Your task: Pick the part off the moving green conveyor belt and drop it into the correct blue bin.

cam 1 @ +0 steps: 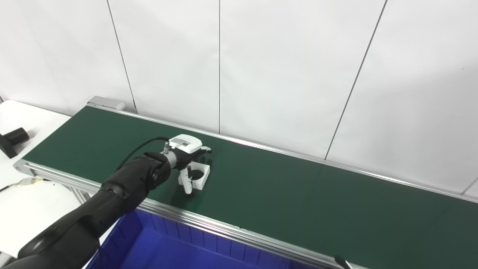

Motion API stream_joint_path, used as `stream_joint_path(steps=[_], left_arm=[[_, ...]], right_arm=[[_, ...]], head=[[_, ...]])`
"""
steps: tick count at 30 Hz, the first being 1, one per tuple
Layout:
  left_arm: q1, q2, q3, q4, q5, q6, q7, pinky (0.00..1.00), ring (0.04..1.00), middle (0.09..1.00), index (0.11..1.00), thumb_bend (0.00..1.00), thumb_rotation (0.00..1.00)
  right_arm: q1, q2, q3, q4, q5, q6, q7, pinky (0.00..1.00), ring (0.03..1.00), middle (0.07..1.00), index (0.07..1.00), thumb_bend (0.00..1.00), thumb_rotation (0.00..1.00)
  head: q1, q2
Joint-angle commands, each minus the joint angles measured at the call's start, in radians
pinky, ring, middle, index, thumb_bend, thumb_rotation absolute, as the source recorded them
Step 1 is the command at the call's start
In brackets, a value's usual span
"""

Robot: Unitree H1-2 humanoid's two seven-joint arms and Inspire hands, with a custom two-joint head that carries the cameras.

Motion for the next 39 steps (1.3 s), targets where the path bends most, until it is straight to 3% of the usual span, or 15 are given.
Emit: stream_joint_path(steps=[1,5,6,7,8,9,11,23,35,39], left_arm=[[-0.005,-0.011,-0.025,0.025,0.032,0.029,0.035,0.91,0.893,0.905,0.921,1.0,0.23],[0.003,-0.013,-0.044,0.027,0.036,0.019,0.09,0.88,0.845,0.836,0.838,0.99,0.22],[0.006,-0.012,-0.045,0.024,0.032,0.014,0.108,0.84,0.793,0.766,0.721,0.91,0.14],[0.009,-0.01,-0.045,0.022,0.03,0.0,0.139,0.83,0.775,0.743,0.681,0.88,0.11],[0.01,-0.008,-0.048,0.021,0.03,-0.01,0.164,0.79,0.719,0.672,0.587,0.71,0.08],[0.011,-0.007,-0.049,0.022,0.028,-0.019,0.181,0.77,0.683,0.605,0.521,0.61,0.04],[0.01,-0.006,-0.051,0.023,0.024,-0.027,0.192,0.74,0.635,0.542,0.463,0.54,0.01],[0.019,0.013,-0.042,-0.016,-0.023,-0.037,0.121,0.63,0.556,0.503,0.478,0.52,0.0],[0.025,0.02,-0.049,-0.022,-0.037,-0.045,0.116,0.63,0.56,0.507,0.476,0.52,0.0],[0.043,0.028,-0.031,-0.082,-0.054,-0.045,0.103,0.62,0.558,0.505,0.479,0.52,0.0]], right_arm=[[0.001,0.008,0.002,-0.038,0.001,-0.039,-0.006,0.66,0.738,0.783,0.89,0.14,0.0],[0.005,0.01,0.004,-0.044,-0.001,-0.043,-0.007,0.66,0.734,0.781,0.887,0.14,0.0],[0.006,0.011,0.005,-0.044,0.0,-0.044,-0.007,0.66,0.734,0.782,0.888,0.14,0.0],[0.007,0.011,0.004,-0.047,0.001,-0.04,-0.007,0.66,0.735,0.782,0.888,0.13,0.0],[0.009,0.012,0.004,-0.05,0.003,-0.036,-0.006,0.66,0.738,0.785,0.89,0.14,0.0],[0.01,0.012,0.004,-0.054,0.001,-0.033,-0.006,0.66,0.74,0.786,0.891,0.14,0.0],[0.011,0.01,0.005,-0.058,-0.005,-0.029,-0.006,0.66,0.737,0.784,0.887,0.14,0.0],[0.015,0.013,-0.001,-0.068,0.005,-0.023,-0.002,0.68,0.749,0.791,0.896,0.14,0.0],[0.017,0.009,-0.001,-0.076,-0.001,-0.015,-0.002,0.68,0.744,0.785,0.888,0.14,0.0],[0.017,0.008,-0.001,-0.075,-0.004,-0.016,-0.003,0.68,0.746,0.785,0.887,0.14,0.0]], head=[[0.0,0.001],[-0.005,0.006],[-0.005,0.006],[-0.003,0.006],[-0.003,0.007],[-0.002,0.007],[-0.002,0.008],[0.0,0.016],[-0.001,0.02],[-0.002,0.024]])
